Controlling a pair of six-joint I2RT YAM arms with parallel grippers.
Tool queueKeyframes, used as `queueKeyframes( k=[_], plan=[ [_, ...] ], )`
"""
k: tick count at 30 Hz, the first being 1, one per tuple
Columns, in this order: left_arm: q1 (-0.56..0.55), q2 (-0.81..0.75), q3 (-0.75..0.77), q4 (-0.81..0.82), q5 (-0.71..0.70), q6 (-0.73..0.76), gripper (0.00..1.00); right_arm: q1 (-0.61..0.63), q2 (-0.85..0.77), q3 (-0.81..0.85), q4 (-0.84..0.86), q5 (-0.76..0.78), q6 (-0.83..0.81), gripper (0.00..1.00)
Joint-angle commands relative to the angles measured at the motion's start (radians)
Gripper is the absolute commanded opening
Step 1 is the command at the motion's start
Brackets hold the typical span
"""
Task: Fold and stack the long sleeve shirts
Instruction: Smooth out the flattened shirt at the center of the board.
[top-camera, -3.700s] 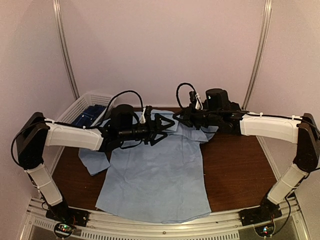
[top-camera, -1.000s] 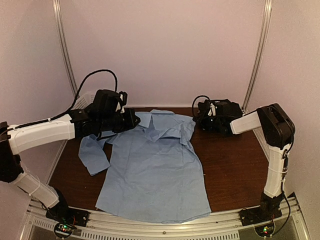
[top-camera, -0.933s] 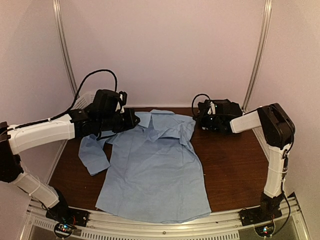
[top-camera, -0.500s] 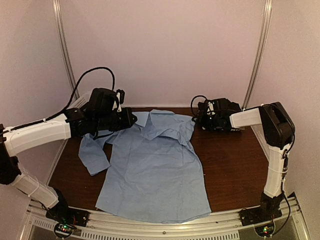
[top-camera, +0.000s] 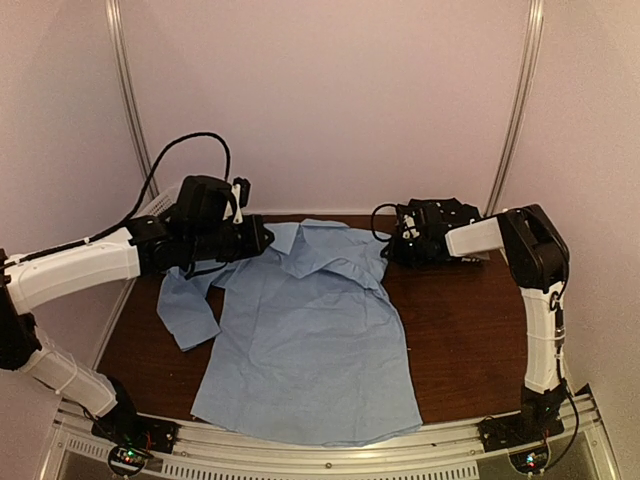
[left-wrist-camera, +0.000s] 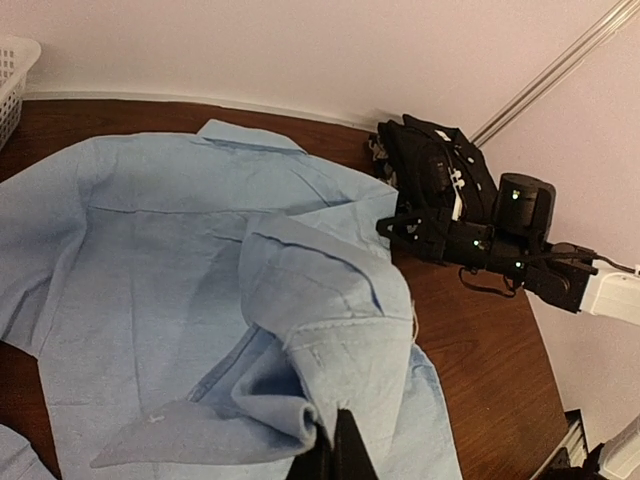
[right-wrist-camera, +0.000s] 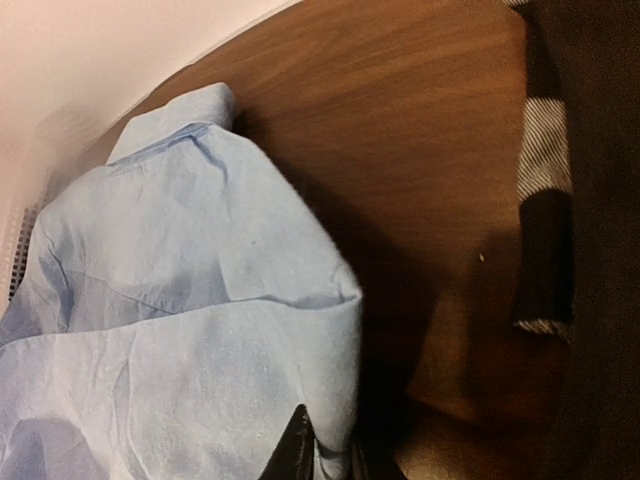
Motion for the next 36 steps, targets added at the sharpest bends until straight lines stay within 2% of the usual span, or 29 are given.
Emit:
queueKeyframes(
  k=[1,7,9,11,17,20,25,31,36],
  plan=[
    [0.005,0.024,0.02,0.039,0.033,0.044,0.0,0.003,-0.028,0.092,-0.061,0.066,-0.046,0.01],
    [0.003,0.084,0.074,0.036,0.091,0.12,0.0,-0.008,-0.036,0.187,-0.214,0.231,-0.127,0.0],
    [0.003,0.106,0.083,0.036,0.095,0.132,0.0,-0.016,-0.028,0.201,-0.238,0.237,-0.142,0.01],
    [0.003,0.125,0.091,0.035,0.098,0.143,0.0,-0.02,-0.019,0.208,-0.256,0.239,-0.149,0.09],
    [0.003,0.183,0.131,0.035,0.085,0.176,0.0,-0.014,-0.083,0.143,-0.27,0.217,-0.155,0.43],
    [0.004,0.2,0.161,0.02,0.031,0.188,0.0,0.006,-0.166,0.063,-0.279,0.218,-0.166,0.51],
    [0.006,0.219,0.199,-0.001,-0.046,0.19,0.0,0.063,-0.373,-0.175,-0.258,0.203,-0.138,0.54],
    [0.007,0.243,0.204,0.024,-0.009,0.193,0.0,0.194,-0.589,-0.456,-0.279,0.236,-0.081,0.55],
    [0.006,0.249,0.21,0.028,0.012,0.211,0.0,0.286,-0.757,-0.615,-0.301,0.241,0.014,0.55]
  ],
)
